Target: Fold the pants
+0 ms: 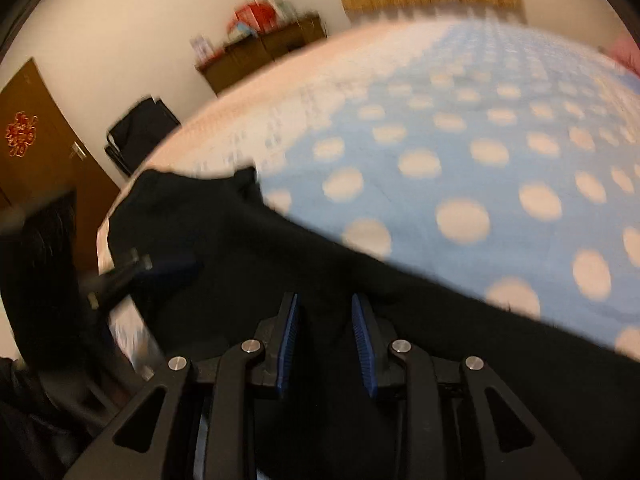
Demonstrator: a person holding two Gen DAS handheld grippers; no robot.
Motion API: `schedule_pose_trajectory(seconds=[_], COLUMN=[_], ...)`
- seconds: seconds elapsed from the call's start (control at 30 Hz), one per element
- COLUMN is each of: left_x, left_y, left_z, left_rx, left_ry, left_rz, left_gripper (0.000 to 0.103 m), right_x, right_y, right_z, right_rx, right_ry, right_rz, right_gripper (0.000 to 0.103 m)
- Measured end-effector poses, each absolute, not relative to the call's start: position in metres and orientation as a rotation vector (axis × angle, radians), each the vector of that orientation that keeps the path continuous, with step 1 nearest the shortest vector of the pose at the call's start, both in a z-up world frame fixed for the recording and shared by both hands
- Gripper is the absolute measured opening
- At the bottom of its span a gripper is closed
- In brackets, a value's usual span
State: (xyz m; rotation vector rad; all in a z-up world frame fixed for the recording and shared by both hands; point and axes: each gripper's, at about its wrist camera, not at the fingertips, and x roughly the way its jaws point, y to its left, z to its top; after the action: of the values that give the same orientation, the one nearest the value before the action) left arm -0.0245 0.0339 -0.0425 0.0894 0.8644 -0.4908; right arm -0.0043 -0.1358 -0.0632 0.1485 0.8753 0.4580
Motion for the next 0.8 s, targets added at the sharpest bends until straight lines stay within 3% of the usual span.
schedule_pose_trajectory(seconds=[0.13,0.33,0.43,0.63,0.8], left_x=[-0.054,-0.051,-0.053,-0.036,-0.029], left_y=[0.005,0.013,0.016,0.011,-0.023], left_z=[-0.045,-0.046,-0.049,-0.031,-0.020], left_rx=[0.275,0.237,0.246,0.156,0.158], left_ry=[0.783,0.791,0.787,0.782,0.745], left_rz=[-0.470,-0.503,-0.512,-0.575,-0.648], left_gripper=[0.103,0.103,0.103,0.103,0.103], right_x=[-0.014,-0.046,-0.042,-0.092,-0.126], right_y=[-0.160,-0.175,-0.198,-0.265,-0.348], right_z=[-0.051,-0.036,-0.059,-0.018,-0.022], right_rx=[0.282,0.193,0.282,0.378,0.328], right_ry=[0.805,0.733,0.821,0.682,0.775], right_rz=[0.436,0.205,0.153,0.043,-0.267], right_gripper=[0.029,0.029,0.030,0.030,0.030])
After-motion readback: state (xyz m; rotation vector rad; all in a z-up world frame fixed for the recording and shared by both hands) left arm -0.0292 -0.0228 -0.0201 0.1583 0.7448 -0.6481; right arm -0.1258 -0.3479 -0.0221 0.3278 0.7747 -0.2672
